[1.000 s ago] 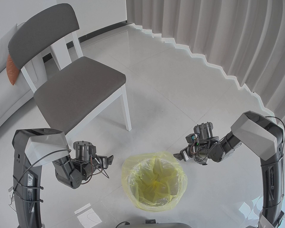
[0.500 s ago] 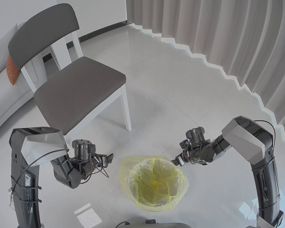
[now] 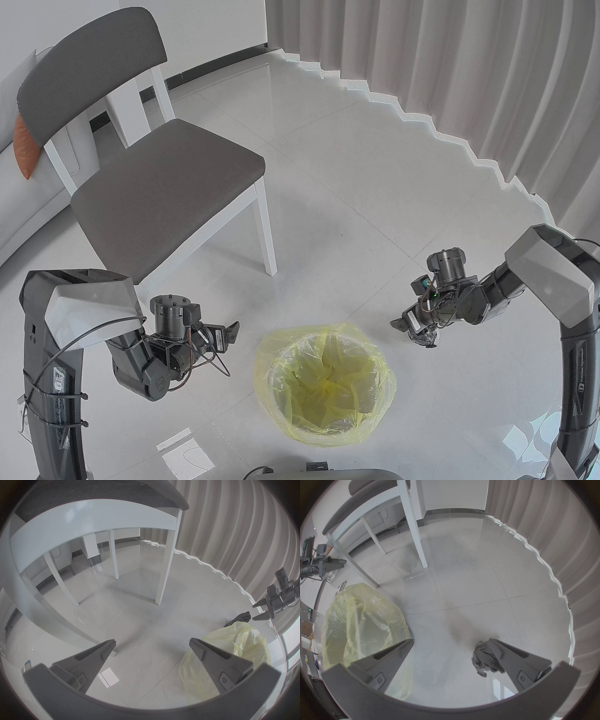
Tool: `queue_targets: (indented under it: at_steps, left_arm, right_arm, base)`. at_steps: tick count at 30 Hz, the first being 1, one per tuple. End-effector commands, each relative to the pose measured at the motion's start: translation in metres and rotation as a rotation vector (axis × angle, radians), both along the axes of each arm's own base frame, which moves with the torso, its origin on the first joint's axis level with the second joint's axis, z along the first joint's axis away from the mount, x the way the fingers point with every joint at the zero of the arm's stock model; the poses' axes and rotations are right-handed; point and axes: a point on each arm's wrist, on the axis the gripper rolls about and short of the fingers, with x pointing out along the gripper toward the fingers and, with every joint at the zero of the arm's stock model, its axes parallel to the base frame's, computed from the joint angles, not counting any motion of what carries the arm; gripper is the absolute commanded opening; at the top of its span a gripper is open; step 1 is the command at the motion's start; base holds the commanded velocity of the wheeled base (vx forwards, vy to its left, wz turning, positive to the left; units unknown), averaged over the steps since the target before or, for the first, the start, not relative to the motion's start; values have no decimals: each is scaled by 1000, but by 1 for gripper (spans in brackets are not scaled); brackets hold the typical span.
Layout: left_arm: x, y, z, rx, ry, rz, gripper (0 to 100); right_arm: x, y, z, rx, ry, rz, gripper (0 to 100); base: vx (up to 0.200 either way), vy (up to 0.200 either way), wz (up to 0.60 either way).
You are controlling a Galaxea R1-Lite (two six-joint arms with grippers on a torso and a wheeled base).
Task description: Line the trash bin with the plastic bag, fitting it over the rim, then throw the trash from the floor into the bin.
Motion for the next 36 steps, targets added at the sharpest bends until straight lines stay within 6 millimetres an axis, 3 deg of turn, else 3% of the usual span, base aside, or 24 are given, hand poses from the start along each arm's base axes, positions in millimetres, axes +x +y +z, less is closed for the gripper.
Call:
queue_targets:
  at_steps: [1, 9, 13, 27, 36]
  left_arm:
    - [-3, -3, -5, 8, 13, -7, 100]
    - [-11, 0, -6, 4, 5, -3, 100]
    - [-18, 3, -8, 5, 6, -2, 100]
    - [-30, 4, -11, 45, 30, 11, 100]
    - [-31, 4, -11, 42, 18, 11, 100]
  right_arm:
    - [-10, -30, 24, -60, -32, -61, 100]
    - [-4, -58, 18, -106, -25, -96, 100]
    - [11, -73, -7, -129, 2, -112, 100]
    - [43, -70, -57, -122, 49, -106, 100]
    - [60, -69, -71, -123, 69, -105, 100]
  base:
    - [0, 0, 0]
    - [0, 0, 0]
    - [0, 0, 0]
    - [0, 0, 0]
    - [0, 0, 0]
